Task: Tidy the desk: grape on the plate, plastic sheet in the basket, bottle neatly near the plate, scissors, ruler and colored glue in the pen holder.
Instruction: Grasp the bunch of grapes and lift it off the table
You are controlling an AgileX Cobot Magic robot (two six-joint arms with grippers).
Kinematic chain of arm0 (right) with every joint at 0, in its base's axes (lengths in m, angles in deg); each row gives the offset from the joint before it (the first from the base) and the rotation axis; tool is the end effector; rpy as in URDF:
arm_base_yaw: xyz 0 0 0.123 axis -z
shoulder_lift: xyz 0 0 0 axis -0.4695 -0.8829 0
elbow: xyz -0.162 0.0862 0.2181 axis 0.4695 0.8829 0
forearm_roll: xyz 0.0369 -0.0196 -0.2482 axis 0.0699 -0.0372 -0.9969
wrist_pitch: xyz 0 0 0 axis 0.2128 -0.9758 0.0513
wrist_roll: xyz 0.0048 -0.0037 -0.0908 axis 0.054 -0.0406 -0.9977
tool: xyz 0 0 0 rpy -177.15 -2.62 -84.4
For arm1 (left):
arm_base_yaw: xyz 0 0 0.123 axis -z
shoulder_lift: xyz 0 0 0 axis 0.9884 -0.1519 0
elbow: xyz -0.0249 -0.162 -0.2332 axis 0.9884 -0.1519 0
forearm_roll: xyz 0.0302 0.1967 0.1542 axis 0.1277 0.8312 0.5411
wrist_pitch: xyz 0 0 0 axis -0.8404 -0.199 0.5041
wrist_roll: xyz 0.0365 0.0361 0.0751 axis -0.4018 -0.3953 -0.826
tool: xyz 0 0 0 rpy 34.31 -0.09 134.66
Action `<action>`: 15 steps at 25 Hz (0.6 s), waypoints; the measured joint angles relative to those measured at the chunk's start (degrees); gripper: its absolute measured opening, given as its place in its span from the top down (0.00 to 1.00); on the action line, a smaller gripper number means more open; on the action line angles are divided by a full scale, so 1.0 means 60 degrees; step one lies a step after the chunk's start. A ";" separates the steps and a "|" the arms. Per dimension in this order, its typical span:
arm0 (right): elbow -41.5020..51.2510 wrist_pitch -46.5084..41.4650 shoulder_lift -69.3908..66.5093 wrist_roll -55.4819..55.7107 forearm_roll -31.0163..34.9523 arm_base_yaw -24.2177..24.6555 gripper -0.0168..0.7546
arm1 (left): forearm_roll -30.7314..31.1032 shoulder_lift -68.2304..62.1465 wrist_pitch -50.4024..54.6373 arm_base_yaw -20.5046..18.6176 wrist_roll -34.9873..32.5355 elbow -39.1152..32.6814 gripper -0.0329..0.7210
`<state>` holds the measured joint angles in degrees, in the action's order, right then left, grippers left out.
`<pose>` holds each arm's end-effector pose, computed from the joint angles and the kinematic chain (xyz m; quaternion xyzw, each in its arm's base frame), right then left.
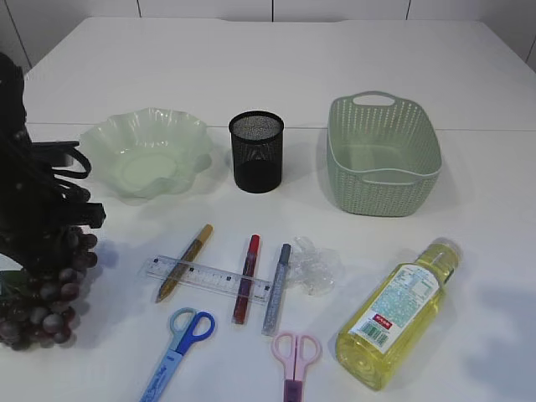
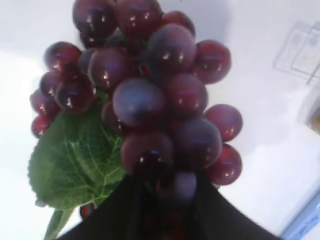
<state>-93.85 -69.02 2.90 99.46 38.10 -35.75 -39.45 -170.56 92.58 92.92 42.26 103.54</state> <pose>0.0941 0.0094 0.3245 0.0691 0.9602 0.0365 0.2683 0.3311 -0.0719 0.1661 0.0461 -0.9985 0.0133 0.0267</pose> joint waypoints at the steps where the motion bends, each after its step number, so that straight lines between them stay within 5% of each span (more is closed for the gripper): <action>1: 0.0000 0.0000 0.0000 0.0000 0.0000 0.0000 0.34 | 0.0006 0.0115 0.0073 0.0000 0.0000 0.0000 0.77; 15: 0.0000 0.0000 0.0000 0.0000 -0.0020 0.0000 0.34 | 0.0023 0.1707 0.1092 0.0000 -0.0021 0.0000 0.77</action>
<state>-93.85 -69.02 2.90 99.46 37.98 -35.75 -39.31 -160.32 99.13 92.92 42.13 103.54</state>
